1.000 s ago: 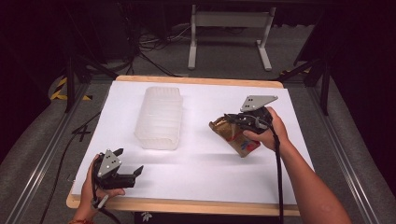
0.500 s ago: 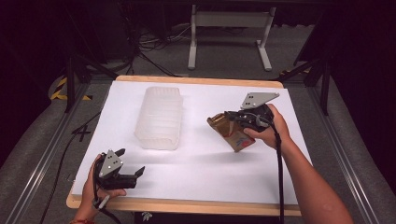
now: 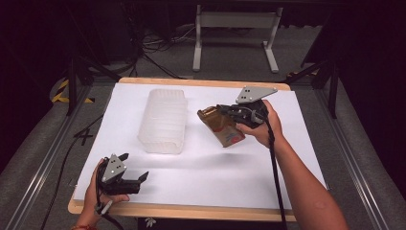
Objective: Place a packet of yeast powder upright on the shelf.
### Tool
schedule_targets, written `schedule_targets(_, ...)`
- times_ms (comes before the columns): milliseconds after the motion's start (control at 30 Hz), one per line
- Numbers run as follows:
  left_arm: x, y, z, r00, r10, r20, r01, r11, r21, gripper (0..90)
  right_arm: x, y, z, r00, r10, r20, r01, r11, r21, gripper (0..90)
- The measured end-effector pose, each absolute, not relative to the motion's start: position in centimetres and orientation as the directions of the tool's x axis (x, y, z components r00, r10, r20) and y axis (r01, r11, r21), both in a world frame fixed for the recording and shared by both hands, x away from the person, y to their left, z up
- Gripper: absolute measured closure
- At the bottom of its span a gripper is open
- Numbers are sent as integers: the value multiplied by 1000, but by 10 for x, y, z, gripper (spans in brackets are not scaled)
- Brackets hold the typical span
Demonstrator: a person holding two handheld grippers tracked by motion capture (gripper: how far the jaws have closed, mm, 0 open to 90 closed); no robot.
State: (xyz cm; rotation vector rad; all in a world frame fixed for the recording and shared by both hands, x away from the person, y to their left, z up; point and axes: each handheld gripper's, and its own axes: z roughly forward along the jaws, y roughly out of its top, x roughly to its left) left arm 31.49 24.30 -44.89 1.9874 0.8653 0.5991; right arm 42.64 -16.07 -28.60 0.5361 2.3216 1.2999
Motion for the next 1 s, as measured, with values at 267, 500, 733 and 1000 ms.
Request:
schedule_targets(267, 315, 242, -449, 643, 761, 86, 344, -388, 855, 67, 427, -145, -272, -842, 521, -137, 92, 389, 917, 886)
schedule_targets(500, 315, 242, -449, 645, 758, 92, 340, -393, 854, 68, 433, -128, -262, -829, 548, -114, 91, 333, 938, 887)
schedule_targets(733, 315, 244, -449, 643, 762, 80, 339, -376, 862, 68, 444, -106, -263, -829, 551, -99, 105, 327, 939, 887)
schedule_targets(1000, 314, 246, -448, 641, 763, 83, 335, -376, 864, 68, 453, -84, -258, -846, 527, -85, 103, 317, 943, 887)
